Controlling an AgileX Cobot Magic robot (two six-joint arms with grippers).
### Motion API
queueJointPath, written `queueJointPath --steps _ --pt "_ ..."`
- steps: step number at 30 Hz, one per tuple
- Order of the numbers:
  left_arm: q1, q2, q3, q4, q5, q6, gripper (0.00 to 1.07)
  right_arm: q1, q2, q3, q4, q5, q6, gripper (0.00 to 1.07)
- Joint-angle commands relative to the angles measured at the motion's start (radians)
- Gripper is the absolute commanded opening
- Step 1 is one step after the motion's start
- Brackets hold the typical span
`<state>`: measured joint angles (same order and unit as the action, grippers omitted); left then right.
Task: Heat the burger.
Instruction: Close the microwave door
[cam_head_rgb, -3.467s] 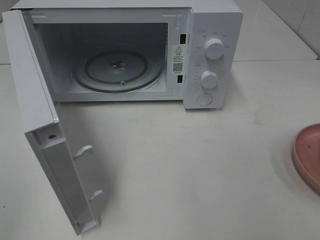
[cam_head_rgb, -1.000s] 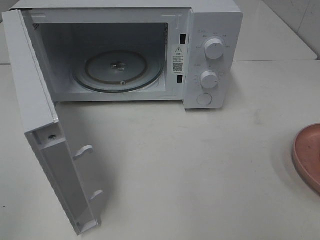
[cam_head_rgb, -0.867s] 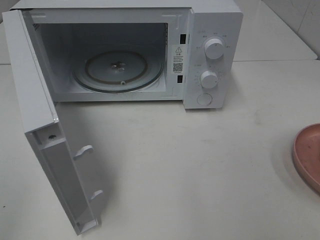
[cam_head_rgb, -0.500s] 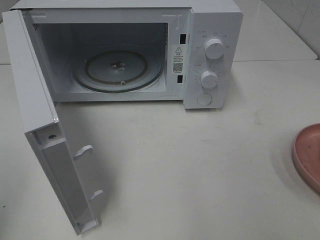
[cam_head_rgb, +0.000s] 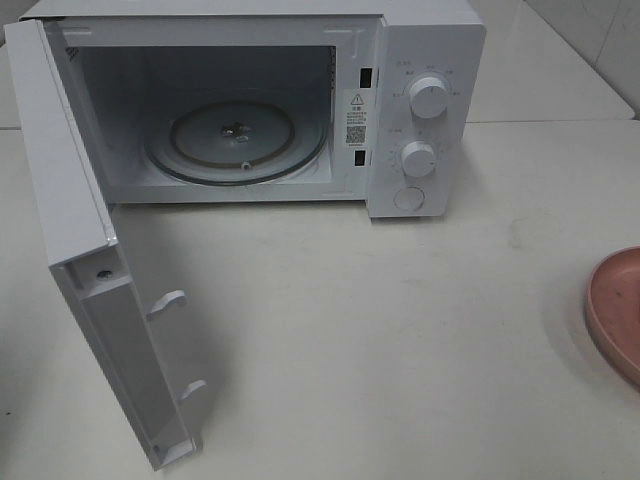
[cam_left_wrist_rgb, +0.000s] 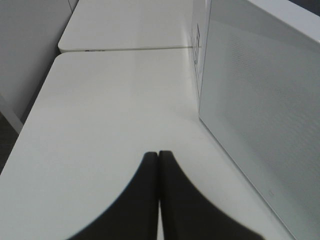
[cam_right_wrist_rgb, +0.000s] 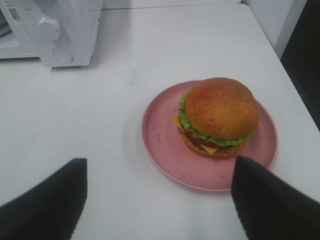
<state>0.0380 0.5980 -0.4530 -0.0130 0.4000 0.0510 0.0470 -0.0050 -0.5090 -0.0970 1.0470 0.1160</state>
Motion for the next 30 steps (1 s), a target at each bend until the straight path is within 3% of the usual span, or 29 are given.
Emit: queueJointPath --steps 1,7,9,15,17,20,22,25,27,28,30 --pt "0.001 0.062 0.084 0.002 -0.259 -0.003 0.0 -0.005 -0.027 0.0 0.001 -0.008 -0.008 0.76" --pt "0.001 0.162 0.153 0.002 -0.51 -0.003 0.0 -0.005 -0.027 0.0 0.001 -0.008 -0.008 0.76" --pt "0.001 0.274 0.17 0.002 -0.646 -0.003 0.0 -0.005 -0.027 0.0 0.001 -0.008 -0.008 0.76" --pt "0.001 0.392 0.17 0.006 -0.791 -0.004 0.0 -0.005 -0.027 0.0 0.001 -0.008 -0.008 0.76" --pt "-0.001 0.489 0.17 0.06 -0.953 -0.01 0.0 -0.005 -0.027 0.0 0.001 -0.008 -0.008 0.76" --pt "-0.001 0.511 0.17 0.094 -0.985 -0.01 0.0 -0.005 -0.027 0.0 0.001 -0.008 -0.008 0.76" --pt "-0.002 0.578 0.17 0.232 -1.027 -0.015 0.0 -0.005 -0.027 0.0 0.001 -0.008 -0.008 0.76" --pt "-0.002 0.59 0.17 0.255 -1.028 -0.023 0.0 -0.005 -0.027 0.0 0.001 -0.008 -0.008 0.76" --pt "-0.003 0.634 0.17 0.321 -1.06 -0.086 0.0 -0.005 -0.027 0.0 0.001 -0.008 -0.008 0.76" --pt "-0.003 0.634 0.17 0.321 -1.06 -0.086 0.0 -0.005 -0.027 0.0 0.001 -0.008 -0.008 0.76" --pt "-0.003 0.704 0.17 0.381 -1.156 -0.171 0.0 -0.005 -0.027 0.0 0.001 -0.008 -0.008 0.75"
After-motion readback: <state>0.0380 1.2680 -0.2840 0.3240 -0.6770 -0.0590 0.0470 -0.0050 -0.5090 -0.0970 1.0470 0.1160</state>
